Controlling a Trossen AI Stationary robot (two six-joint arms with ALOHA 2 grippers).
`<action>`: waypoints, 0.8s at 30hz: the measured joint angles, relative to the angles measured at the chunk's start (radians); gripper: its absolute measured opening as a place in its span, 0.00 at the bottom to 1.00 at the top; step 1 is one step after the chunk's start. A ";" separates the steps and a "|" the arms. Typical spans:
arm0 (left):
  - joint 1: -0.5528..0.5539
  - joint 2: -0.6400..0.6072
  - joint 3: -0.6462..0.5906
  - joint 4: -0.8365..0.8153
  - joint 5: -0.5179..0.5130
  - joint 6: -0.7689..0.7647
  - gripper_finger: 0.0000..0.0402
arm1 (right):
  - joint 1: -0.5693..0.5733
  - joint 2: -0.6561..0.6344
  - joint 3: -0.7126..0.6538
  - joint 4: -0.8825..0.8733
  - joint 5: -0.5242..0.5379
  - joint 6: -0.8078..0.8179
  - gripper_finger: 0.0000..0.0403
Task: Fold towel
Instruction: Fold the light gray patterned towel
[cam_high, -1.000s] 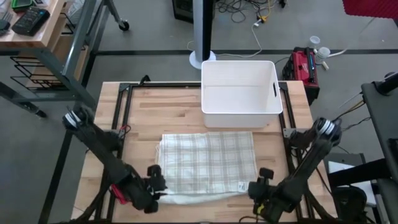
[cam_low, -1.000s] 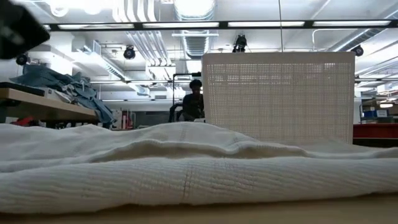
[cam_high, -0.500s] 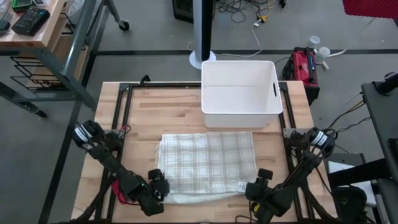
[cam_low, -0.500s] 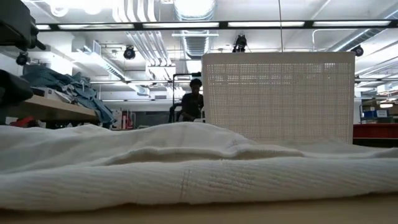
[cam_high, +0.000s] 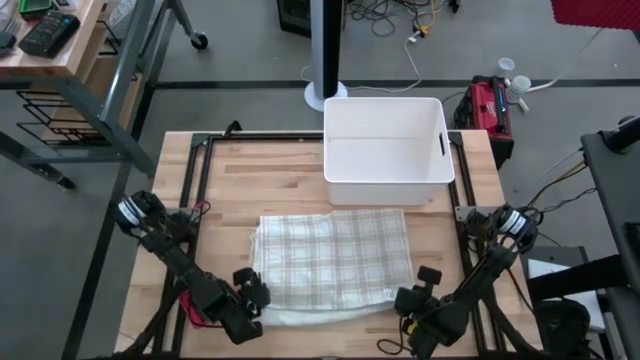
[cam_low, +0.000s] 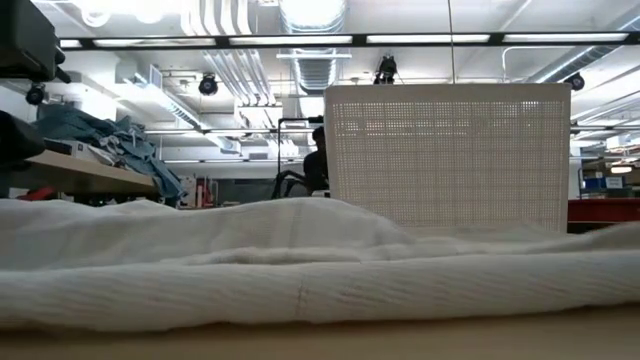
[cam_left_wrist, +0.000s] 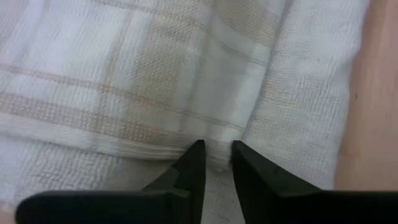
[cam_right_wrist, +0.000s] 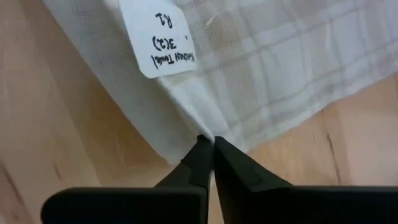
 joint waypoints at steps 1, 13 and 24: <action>-0.001 0.000 0.000 0.000 0.000 -0.006 0.15 | 0.000 -0.001 0.000 0.000 -0.001 0.006 0.02; -0.010 0.000 0.000 0.026 -0.026 -0.004 0.06 | 0.016 -0.003 0.075 -0.045 -0.012 0.023 0.01; -0.050 -0.002 0.068 -0.073 -0.054 0.001 0.00 | 0.024 -0.005 0.160 -0.099 0.040 0.013 0.00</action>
